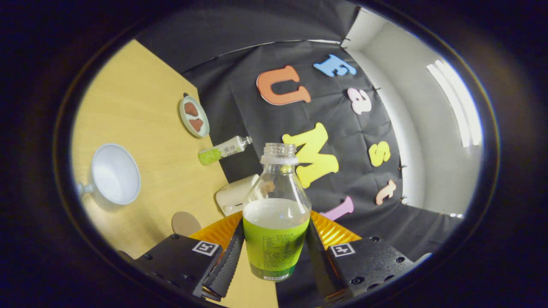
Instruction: Take the bottle from table, then pour the juice into the cup, finally place the bottle on the coaster
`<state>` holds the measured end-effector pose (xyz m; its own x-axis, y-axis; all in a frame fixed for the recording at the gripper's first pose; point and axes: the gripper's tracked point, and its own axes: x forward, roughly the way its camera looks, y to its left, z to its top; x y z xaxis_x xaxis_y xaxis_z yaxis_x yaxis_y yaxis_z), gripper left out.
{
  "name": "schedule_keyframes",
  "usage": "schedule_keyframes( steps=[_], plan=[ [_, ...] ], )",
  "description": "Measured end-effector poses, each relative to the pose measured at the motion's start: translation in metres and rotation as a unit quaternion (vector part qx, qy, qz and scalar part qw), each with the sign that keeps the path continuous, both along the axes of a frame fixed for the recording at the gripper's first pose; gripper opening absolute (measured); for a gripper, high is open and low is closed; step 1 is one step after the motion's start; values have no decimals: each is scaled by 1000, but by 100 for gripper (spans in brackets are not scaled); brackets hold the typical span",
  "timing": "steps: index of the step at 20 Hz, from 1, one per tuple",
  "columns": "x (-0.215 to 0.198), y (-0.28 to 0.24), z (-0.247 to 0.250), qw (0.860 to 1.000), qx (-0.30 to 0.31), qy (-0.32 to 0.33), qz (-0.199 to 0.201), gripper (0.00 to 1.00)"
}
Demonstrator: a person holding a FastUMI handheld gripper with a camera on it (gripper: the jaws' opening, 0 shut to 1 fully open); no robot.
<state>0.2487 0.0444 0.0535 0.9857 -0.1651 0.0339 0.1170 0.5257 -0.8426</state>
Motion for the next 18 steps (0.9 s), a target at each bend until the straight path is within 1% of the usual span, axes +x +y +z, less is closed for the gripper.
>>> schedule_keyframes(
  steps=[1, 3, 5, 7, 9, 10, 11, 12, 15, 18],
  plan=[
    [2, -2, -6, 999, 35, 9, 2, 79],
    [9, -3, -19, 992, 119, 28, 10, 80],
    [17, -4, -25, 978, 205, 35, 19, 80],
    [26, -12, -25, 959, 283, 26, 22, 80],
    [36, -12, -30, 929, 368, 25, 38, 80],
    [42, -11, -31, 915, 400, 26, 49, 80],
    [48, -10, -33, 903, 426, 25, 59, 79],
    [57, -12, -36, 895, 442, 24, 60, 79],
    [76, -14, -52, 884, 462, 23, 62, 80],
    [95, -14, -70, 868, 492, 14, 57, 79]
  ],
)
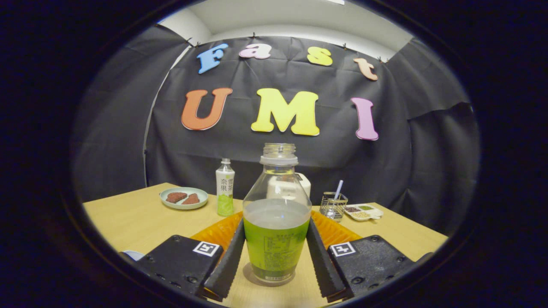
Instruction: Take the bottle from table, then pour the juice into the cup, finally place the bottle on the coaster
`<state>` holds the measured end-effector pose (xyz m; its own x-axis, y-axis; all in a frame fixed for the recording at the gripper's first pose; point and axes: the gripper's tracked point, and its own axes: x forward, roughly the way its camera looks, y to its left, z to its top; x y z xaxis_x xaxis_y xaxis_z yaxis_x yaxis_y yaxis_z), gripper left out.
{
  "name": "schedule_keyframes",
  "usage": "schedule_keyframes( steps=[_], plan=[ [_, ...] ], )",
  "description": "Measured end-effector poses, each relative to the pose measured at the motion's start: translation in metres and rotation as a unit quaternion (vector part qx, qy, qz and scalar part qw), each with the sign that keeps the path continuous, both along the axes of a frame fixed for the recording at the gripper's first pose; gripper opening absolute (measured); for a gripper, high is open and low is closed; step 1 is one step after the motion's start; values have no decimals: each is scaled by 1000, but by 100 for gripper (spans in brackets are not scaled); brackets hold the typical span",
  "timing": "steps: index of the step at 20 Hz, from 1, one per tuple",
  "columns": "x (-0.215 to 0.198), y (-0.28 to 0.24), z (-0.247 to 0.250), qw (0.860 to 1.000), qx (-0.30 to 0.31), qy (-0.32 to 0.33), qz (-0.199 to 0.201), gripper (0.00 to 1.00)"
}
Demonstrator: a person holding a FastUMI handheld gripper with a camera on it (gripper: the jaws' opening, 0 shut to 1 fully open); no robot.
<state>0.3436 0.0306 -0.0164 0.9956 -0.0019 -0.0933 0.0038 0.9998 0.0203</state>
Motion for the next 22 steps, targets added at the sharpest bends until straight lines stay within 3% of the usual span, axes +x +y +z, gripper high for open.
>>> schedule_keyframes(
  steps=[4, 14, 17, 22],
  plan=[
    [18, -4, -21, 1000, -4, 16, -14, 80],
    [24, 2, -28, 1000, 8, 26, 8, 83],
    [16, 3, -20, 1000, 7, 23, 10, 100],
    [-14, 6, 4, 999, 23, 19, 18, 100]
  ],
)
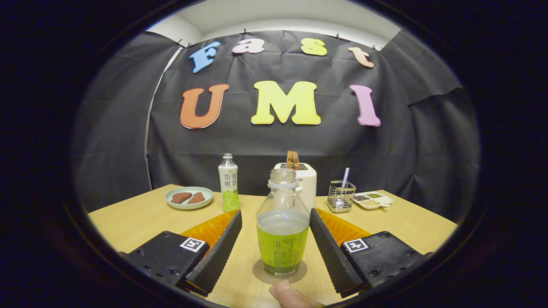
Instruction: Take the bottle from table, then pour the juice into the cup, finally place the bottle on the coaster
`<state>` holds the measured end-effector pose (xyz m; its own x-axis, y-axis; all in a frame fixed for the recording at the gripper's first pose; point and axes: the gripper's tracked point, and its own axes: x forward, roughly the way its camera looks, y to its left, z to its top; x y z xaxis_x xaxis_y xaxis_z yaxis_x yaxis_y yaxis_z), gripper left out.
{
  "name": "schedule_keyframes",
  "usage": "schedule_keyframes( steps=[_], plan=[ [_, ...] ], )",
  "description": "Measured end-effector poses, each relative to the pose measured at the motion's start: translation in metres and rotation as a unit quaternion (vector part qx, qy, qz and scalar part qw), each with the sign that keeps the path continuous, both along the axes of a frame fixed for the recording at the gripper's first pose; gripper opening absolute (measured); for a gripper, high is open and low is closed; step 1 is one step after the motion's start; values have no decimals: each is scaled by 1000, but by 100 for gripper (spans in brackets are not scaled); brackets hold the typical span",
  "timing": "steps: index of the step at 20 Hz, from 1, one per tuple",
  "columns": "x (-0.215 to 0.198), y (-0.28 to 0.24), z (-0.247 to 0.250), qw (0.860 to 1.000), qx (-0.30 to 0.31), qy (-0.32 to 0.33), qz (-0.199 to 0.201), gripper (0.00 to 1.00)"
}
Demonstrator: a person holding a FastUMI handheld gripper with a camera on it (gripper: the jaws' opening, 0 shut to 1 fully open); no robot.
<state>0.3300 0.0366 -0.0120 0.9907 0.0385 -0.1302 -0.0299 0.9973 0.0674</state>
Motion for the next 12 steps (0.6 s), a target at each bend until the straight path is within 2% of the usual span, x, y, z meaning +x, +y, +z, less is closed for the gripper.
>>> schedule_keyframes(
  steps=[5, 12],
  plan=[
    [-55, -4, 35, 1000, -4, -13, 2, 100],
    [-165, -15, 101, 999, -16, -33, -15, 100]
  ],
)
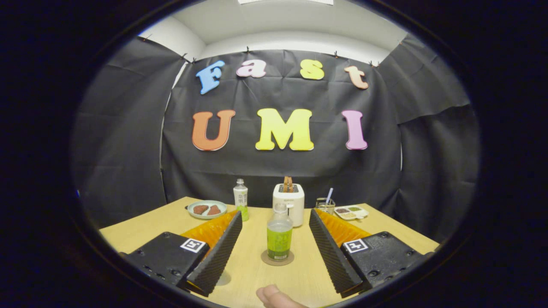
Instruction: Take the bottle from table, then pour the juice into the cup, finally place the bottle on the coaster
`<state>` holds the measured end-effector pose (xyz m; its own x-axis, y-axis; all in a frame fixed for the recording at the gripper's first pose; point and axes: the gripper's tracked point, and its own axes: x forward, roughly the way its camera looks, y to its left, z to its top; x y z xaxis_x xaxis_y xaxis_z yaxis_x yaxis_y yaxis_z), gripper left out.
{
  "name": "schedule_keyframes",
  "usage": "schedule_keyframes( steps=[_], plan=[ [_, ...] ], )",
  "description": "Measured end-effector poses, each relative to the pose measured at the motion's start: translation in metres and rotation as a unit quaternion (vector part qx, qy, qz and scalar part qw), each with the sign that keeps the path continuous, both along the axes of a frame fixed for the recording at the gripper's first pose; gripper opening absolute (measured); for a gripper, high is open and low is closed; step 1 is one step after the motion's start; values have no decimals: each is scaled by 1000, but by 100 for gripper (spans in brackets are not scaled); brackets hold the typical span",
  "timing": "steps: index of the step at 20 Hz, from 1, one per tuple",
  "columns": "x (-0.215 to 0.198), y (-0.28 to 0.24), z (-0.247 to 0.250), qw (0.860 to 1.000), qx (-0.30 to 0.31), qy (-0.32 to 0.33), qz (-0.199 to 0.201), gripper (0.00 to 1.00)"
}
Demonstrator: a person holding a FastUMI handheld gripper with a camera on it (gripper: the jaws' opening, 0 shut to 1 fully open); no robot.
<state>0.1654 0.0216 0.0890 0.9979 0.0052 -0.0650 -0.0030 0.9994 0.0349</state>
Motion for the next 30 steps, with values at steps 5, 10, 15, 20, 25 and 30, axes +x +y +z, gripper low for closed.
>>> schedule_keyframes(
  steps=[5, 10, 15, 20, 25, 30],
  plan=[
    [-74, -13, 33, 1000, -4, -6, -10, 100],
    [-143, -36, 47, 999, 15, -12, -37, 100],
    [-186, -46, 29, 999, 20, -18, -46, 100],
    [-201, -48, 9, 999, -7, -5, -32, 100],
    [-215, -48, 4, 1000, -3, -8, -21, 100],
    [-217, -61, -4, 999, -18, 0, -26, 100]
  ],
)
